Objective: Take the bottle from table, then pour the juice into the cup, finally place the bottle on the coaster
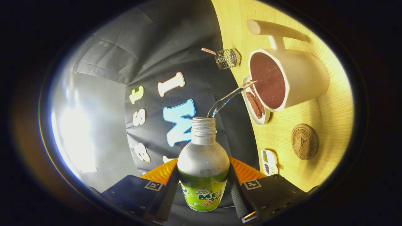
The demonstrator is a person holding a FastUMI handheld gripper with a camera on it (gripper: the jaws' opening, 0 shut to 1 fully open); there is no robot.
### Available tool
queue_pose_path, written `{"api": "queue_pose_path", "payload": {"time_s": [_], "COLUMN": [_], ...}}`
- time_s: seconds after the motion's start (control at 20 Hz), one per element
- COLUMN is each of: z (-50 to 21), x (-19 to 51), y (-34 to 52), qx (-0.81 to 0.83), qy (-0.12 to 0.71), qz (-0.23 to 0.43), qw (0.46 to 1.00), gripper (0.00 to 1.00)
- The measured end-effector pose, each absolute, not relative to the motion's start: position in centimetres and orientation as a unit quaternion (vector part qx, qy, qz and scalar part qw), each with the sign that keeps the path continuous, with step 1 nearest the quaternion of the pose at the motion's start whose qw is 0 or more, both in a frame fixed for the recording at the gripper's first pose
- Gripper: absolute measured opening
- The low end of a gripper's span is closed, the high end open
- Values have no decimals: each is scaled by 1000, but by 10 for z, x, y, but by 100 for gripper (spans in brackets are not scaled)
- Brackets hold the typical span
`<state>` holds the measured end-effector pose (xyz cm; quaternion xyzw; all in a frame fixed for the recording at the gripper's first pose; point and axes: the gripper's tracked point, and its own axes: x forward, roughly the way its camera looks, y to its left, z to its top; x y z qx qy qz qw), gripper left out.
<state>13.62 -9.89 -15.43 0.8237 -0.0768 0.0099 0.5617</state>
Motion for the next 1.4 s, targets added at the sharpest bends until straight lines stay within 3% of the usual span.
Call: {"api": "queue_pose_path", "payload": {"time_s": [1.4], "z": [-142], "x": [140], "y": [-112], "qx": [863], "qy": [-114], "qz": [-12], "qw": [493], "gripper": [77]}}
